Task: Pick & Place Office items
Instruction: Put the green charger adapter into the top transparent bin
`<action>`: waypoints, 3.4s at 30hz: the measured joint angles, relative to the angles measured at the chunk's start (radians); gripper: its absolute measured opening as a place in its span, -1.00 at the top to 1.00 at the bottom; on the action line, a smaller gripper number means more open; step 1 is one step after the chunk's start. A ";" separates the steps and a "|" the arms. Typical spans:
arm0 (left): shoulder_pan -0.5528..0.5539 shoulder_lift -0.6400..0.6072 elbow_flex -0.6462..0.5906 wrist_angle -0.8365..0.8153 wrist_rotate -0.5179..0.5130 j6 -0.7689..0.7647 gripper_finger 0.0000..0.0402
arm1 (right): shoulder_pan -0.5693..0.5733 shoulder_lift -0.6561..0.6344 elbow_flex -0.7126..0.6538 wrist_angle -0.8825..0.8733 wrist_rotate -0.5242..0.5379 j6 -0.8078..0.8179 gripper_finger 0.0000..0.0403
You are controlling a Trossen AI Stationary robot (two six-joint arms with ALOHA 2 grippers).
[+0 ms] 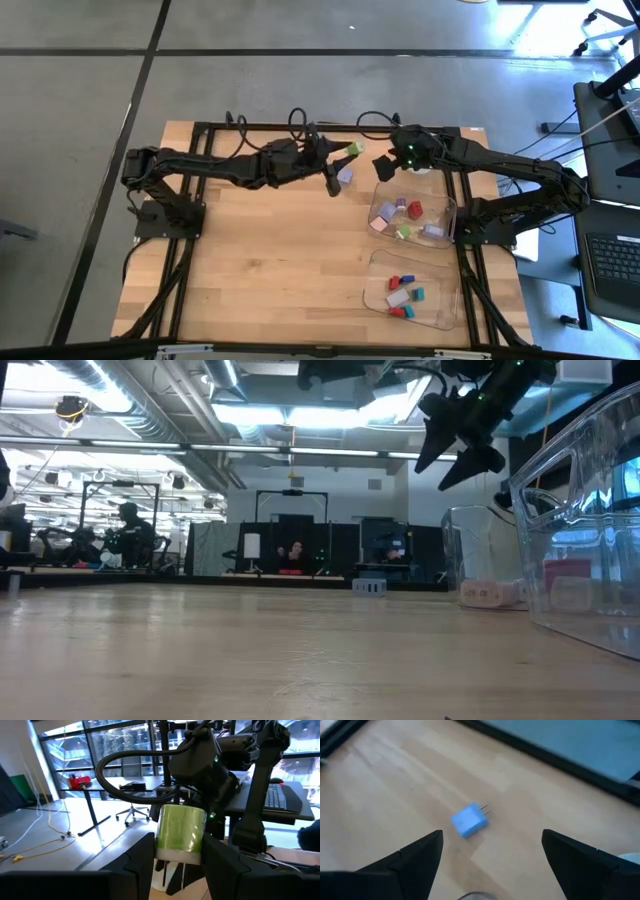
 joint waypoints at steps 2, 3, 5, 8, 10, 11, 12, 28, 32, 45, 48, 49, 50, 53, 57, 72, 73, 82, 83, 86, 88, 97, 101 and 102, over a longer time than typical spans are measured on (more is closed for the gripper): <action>-0.011 0.000 0.000 0.000 -0.028 0.000 0.33 | 0.001 0.000 0.000 0.000 -0.045 0.021 -0.70; -0.014 0.000 0.000 0.000 -0.039 0.000 0.33 | 0.001 0.000 0.000 0.001 -0.069 0.029 -0.70; -0.023 0.000 0.000 0.000 -0.055 0.000 0.33 | 0.005 0.000 0.000 0.005 -0.120 0.032 -0.70; -0.032 0.000 0.000 -0.001 -0.067 -0.001 0.33 | 0.023 0.000 0.000 0.025 -0.166 0.035 -0.70; -0.038 0.000 0.000 -0.007 -0.072 -0.001 0.33 | 0.041 0.000 0.000 0.051 -0.189 0.035 -0.70; -0.041 0.000 0.000 -0.010 -0.072 -0.008 0.33 | 0.050 0.000 0.000 0.064 -0.195 0.034 -0.70; -0.044 0.000 0.000 -0.015 -0.072 -0.020 0.33 | 0.061 0.000 0.000 0.075 -0.197 0.028 -0.70; -0.028 -0.077 0.000 -0.355 -0.035 -0.212 0.33 | 0.155 0.000 0.000 0.120 -0.313 -0.255 -0.70; -0.050 -0.084 0.000 -0.442 -0.095 -0.045 0.33 | 0.146 0.000 0.000 0.242 -0.295 -0.047 -0.70; -0.067 -0.047 0.000 -0.473 -0.236 0.209 0.33 | 0.142 0.040 0.000 0.493 -0.295 0.329 -0.70; -0.062 -0.039 0.001 -0.452 -0.169 0.202 0.33 | 0.142 0.059 0.000 0.545 -0.295 0.328 -0.70; -0.061 -0.036 0.000 -0.439 -0.147 0.201 0.33 | 0.142 0.067 0.000 0.559 -0.295 0.325 -0.70; -0.061 -0.027 0.000 -0.408 -0.133 0.203 0.33 | 0.142 0.076 0.000 0.565 -0.296 0.325 -0.70; -0.061 -0.022 0.000 -0.376 -0.127 0.225 0.33 | 0.142 0.103 0.000 0.587 -0.311 0.323 -0.70; -0.059 -0.022 0.000 -0.366 -0.135 0.234 0.33 | 0.142 0.119 0.000 0.622 -0.321 0.323 -0.70; -0.055 -0.021 0.000 -0.359 -0.140 0.236 0.32 | 0.134 0.119 0.000 0.616 -0.320 0.320 0.36; -0.055 -0.021 0.000 -0.358 -0.136 0.235 0.31 | 0.134 0.119 0.000 0.616 -0.321 0.320 0.36; -0.055 -0.021 0.000 -0.356 -0.133 0.164 0.06 | 0.111 0.113 0.000 0.602 -0.328 0.275 0.35; -0.055 -0.021 0.000 -0.354 -0.134 0.151 0.04 | 0.101 0.108 0.000 0.596 -0.333 0.266 0.35; -0.055 -0.021 0.000 -0.357 -0.132 0.122 -0.04 | 0.069 0.085 0.000 0.545 -0.331 0.240 0.35; -0.056 -0.021 0.000 -0.359 -0.140 0.100 -0.09 | 0.048 0.060 0.000 0.476 -0.327 0.219 0.35; -0.039 -0.021 0.000 -0.367 -0.203 0.028 -0.15 | 0.039 -0.094 0.000 -0.053 -0.362 0.079 0.35; -0.007 -0.021 0.000 -0.367 -0.202 -0.044 -0.15 | 0.063 -0.123 0.000 -0.308 -0.271 0.077 0.35; 0.003 -0.021 0.000 -0.367 -0.202 -0.065 -0.15 | 0.068 -0.123 0.000 -0.359 -0.247 0.075 0.35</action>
